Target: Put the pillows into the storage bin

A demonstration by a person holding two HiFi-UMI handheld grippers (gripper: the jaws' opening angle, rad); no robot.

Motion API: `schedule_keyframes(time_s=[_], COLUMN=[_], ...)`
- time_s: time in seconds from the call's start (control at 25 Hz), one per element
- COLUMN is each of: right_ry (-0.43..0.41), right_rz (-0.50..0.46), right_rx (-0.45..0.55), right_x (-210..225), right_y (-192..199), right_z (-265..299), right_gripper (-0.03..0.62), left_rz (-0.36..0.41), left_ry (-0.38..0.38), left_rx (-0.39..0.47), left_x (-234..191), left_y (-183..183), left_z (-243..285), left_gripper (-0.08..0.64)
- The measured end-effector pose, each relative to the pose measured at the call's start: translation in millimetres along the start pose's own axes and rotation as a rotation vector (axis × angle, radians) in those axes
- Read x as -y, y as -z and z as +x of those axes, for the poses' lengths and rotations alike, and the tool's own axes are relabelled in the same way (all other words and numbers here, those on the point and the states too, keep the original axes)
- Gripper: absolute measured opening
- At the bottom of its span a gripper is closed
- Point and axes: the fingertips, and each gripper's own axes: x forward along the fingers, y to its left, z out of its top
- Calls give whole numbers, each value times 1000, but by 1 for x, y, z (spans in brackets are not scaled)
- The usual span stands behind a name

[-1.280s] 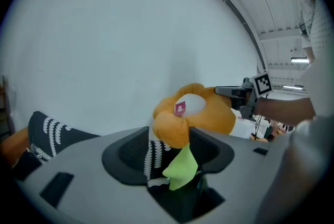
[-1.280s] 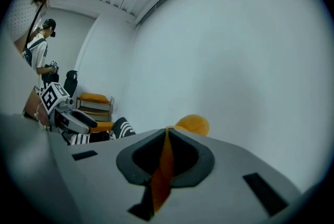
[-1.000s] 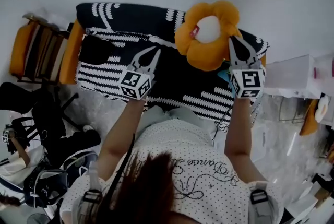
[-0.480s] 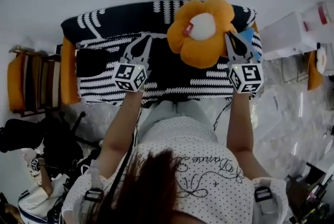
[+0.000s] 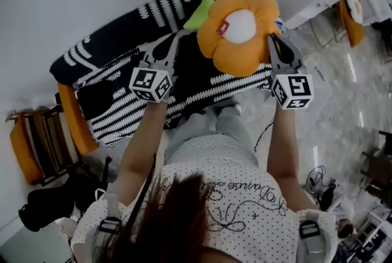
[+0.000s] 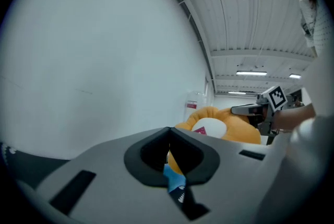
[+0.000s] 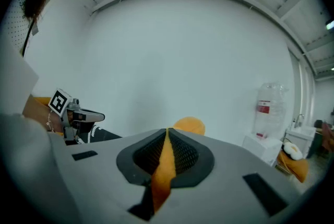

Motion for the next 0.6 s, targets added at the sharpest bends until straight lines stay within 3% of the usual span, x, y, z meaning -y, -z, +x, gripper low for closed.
schedule_keyframes(time_s=[0.16, 0.6], right_ry=[112, 294], right_rz=[28, 94], right_rx=[6, 13], right_x=[47, 174], right_y=[15, 65], right_z=[-51, -223], right_gripper=[25, 25], left_rz=[34, 50], left_ry=[109, 285], left_rx=[-3, -8], left_x=[56, 258], left_y=[-2, 16], left_z=[41, 122], left_gripper=[5, 5])
